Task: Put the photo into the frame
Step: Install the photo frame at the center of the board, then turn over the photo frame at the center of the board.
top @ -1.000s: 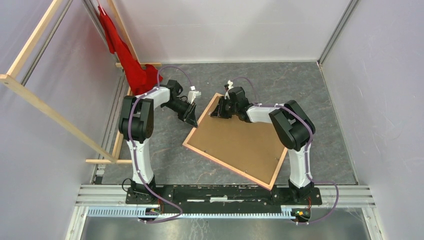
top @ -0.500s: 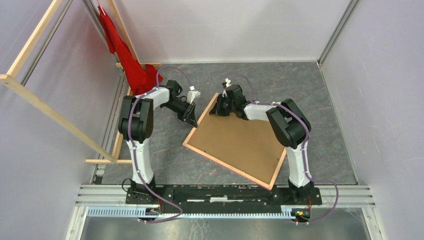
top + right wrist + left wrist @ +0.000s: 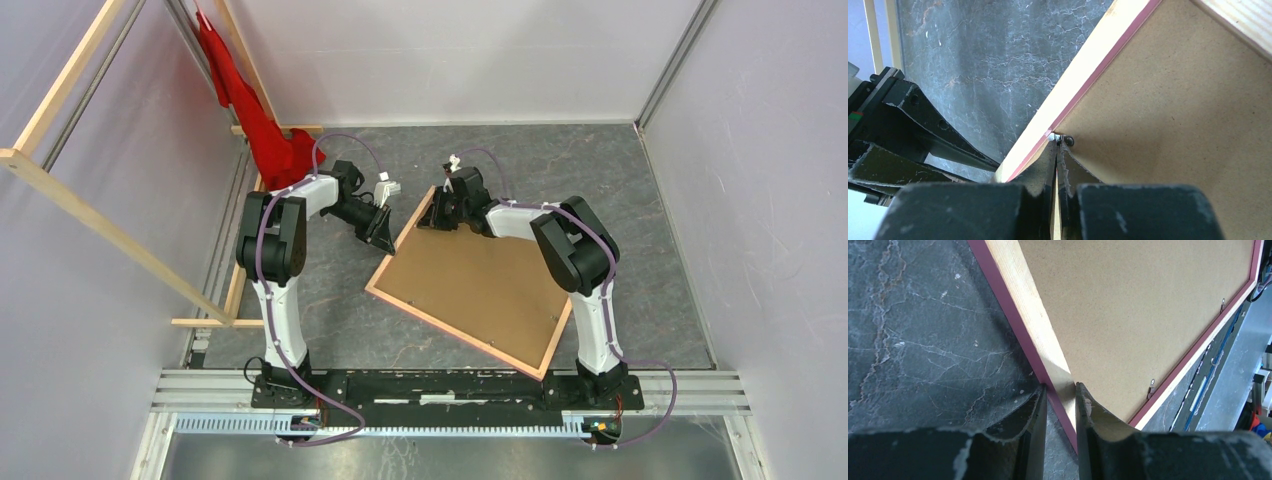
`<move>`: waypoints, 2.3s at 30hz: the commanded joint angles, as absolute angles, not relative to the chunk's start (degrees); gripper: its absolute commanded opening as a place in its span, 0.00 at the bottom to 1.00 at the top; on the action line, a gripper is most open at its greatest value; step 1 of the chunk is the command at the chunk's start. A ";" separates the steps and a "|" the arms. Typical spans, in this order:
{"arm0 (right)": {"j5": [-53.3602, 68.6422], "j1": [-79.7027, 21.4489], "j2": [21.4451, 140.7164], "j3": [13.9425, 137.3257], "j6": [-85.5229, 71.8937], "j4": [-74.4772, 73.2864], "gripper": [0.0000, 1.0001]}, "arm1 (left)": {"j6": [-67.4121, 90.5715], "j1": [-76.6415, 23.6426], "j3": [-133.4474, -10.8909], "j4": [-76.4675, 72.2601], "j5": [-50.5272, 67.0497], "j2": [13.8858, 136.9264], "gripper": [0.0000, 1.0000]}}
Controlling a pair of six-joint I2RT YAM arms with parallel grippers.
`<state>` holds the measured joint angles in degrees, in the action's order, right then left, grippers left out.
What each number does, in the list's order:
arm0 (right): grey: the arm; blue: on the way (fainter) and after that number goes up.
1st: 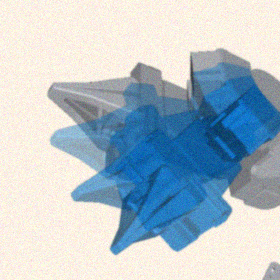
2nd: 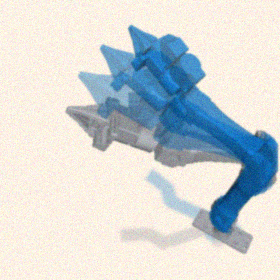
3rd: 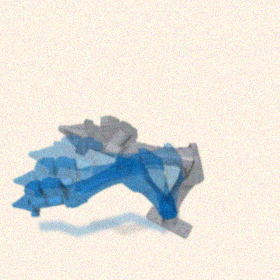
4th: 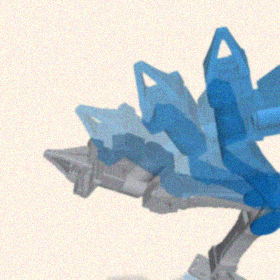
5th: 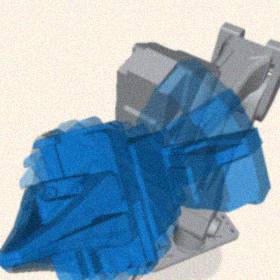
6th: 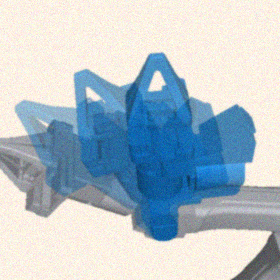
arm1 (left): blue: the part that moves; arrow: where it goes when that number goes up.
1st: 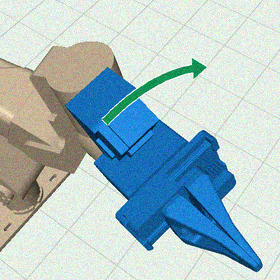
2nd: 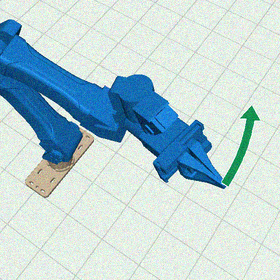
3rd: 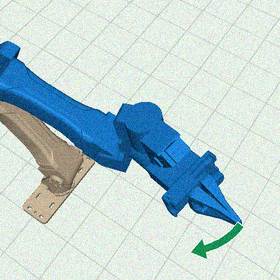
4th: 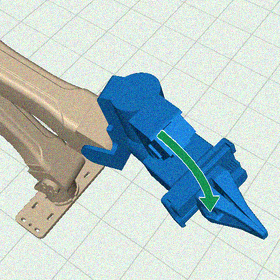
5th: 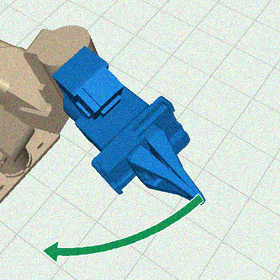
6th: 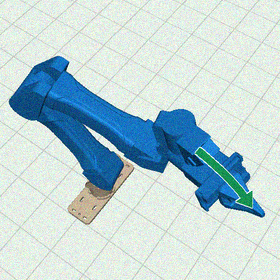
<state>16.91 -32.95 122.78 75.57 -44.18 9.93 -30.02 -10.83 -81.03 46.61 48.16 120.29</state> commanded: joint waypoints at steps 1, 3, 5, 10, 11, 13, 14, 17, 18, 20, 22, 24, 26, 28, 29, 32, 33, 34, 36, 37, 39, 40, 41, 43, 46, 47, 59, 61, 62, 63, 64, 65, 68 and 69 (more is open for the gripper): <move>15.19 -32.94 124.81 77.68 -43.49 7.83 0.05 | -30.49 -11.43 -79.77 44.22 46.21 119.48 0.17; 15.00 -32.96 124.65 77.85 -43.44 7.67 0.05 | -30.35 -11.43 -79.81 44.22 46.23 119.46 0.17; 14.87 -32.95 124.63 78.19 -43.43 7.48 0.05 | -30.38 -11.43 -79.87 44.21 46.15 119.34 0.17; 14.45 -32.94 125.47 79.47 -43.12 6.40 0.04 | -30.27 -11.43 -79.79 44.21 46.01 118.92 0.16; 14.49 -32.91 125.78 79.81 -43.00 6.04 0.04 | -30.24 -11.43 -79.76 44.21 46.05 118.92 0.16; 14.98 -32.93 126.10 80.07 -43.00 5.84 0.03 | -30.23 -11.43 -79.80 44.21 45.99 118.80 0.16; 14.91 -32.96 125.98 80.07 -43.10 5.95 0.04 | -30.30 -11.43 -79.74 44.21 45.97 118.77 0.16; 15.24 -32.89 125.23 80.41 -42.94 6.01 0.03 | -30.25 -11.43 -79.81 44.21 45.78 118.50 0.16; 15.21 -32.91 124.67 80.70 -42.41 5.61 0.03 | -30.27 -11.43 -80.07 44.52 45.71 118.40 0.16; 15.11 -32.95 122.68 80.44 -41.32 4.95 0.04 | -30.44 -11.43 -80.95 45.67 45.63 118.48 0.16; 15.15 -33.04 119.44 79.17 -39.81 4.53 0.06 | -30.66 -11.34 -81.71 46.67 45.26 118.25 0.17; 15.28 -33.13 114.92 75.88 -38.17 4.31 0.11 | -30.76 -11.21 -81.99 47.21 44.61 117.42 0.21; 15.17 -33.54 108.55 70.23 -36.32 4.39 0.22 | -31.00 -10.96 -82.74 48.34 43.94 116.49 0.33; 14.61 -34.33 102.76 64.29 -33.49 3.59 0.39 | -31.21 -10.50 -83.62 49.94 43.17 115.38 0.54; 14.45 -34.89 100.28 61.43 -32.56 2.69 0.47 | -31.40 -10.32 -83.98 50.82 42.74 114.75 0.65; 14.76 -37.44 91.67 51.26 -30.14 2.18 0.64 | -32.74 -10.04 -85.72 54.82 41.25 112.87 0.88; 13.61 -38.96 89.49 48.50 -28.52 1.47 0.68 | -33.14 -10.02 -86.06 55.97 40.76 112.09 0.92; 11.79 -41.16 87.10 46.85 -26.69 0.17 0.70 | -33.21 -9.95 -85.97 56.58 40.04 111.02 0.95; 6.39 -46.09 83.91 44.28 -22.78 -4.04 0.75 | -33.17 -9.87 -84.66 56.69 38.03 108.07 0.98; 4.00 -48.62 82.78 43.06 -20.94 -5.38 0.77 | -33.45 -9.85 -83.89 57.02 37.19 106.49 0.99; 0.76 -52.17 81.05 41.14 -18.82 -7.05 0.79 | -33.85 -9.76 -82.20 58.08 35.68 103.10 1.00; 0.36 -53.78 80.34 40.22 -18.21 -7.45 0.79 | -34.04 -9.71 -81.36 58.61 34.91 101.28 1.00; -1.59 -55.32 79.71 39.50 -17.84 -7.79 0.79 | -34.05 -9.67 -80.49 59.05 34.32 99.42 1.00; -2.83 -57.37 78.50 38.14 -17.65 -7.83 0.76 | -33.93 -9.58 -77.99 59.15 32.92 95.43 1.00; -4.77 -59.88 77.70 37.23 -17.66 -7.47 0.72 | -34.01 -9.49 -74.10 59.13 31.20 89.86 1.00; -5.49 -60.70 77.85 37.26 -17.70 -7.54 0.69 | -33.99 -9.49 -72.39 59.15 30.82 88.33 1.00; -11.93 -68.15 81.11 38.69 -17.34 -8.88 0.41 | -34.17 -9.49 -51.68 51.33 22.52 69.43 1.00; -12.43 -68.36 81.50 38.58 -17.36 -8.88 0.37 | -34.92 -9.49 -50.51 50.86 22.90 66.52 1.00; -12.72 -68.43 81.82 38.63 -17.32 -8.92 0.35 | -35.24 -9.49 -50.02 50.40 23.26 65.32 1.00; -12.99 -68.51 82.23 38.87 -17.21 -9.08 0.32 | -35.57 -9.49 -49.33 50.03 23.55 63.90 1.00; -13.21 -68.54 82.61 39.25 -16.87 -9.42 0.29 | -36.16 -9.50 -48.76 49.74 24.09 62.63 1.00; -13.47 -68.62 82.97 39.79 -16.50 -9.72 0.25 | -36.80 -9.49 -48.17 49.54 24.57 61.40 1.00; -13.51 -68.60 83.85 41.87 -15.75 -10.66 0.12 | -40.33 -9.58 -46.08 48.73 24.93 57.62 1.00; -13.08 -68.55 83.96 42.56 -14.96 -10.59 0.09 | -41.16 -9.58 -45.69 47.51 24.60 55.96 1.00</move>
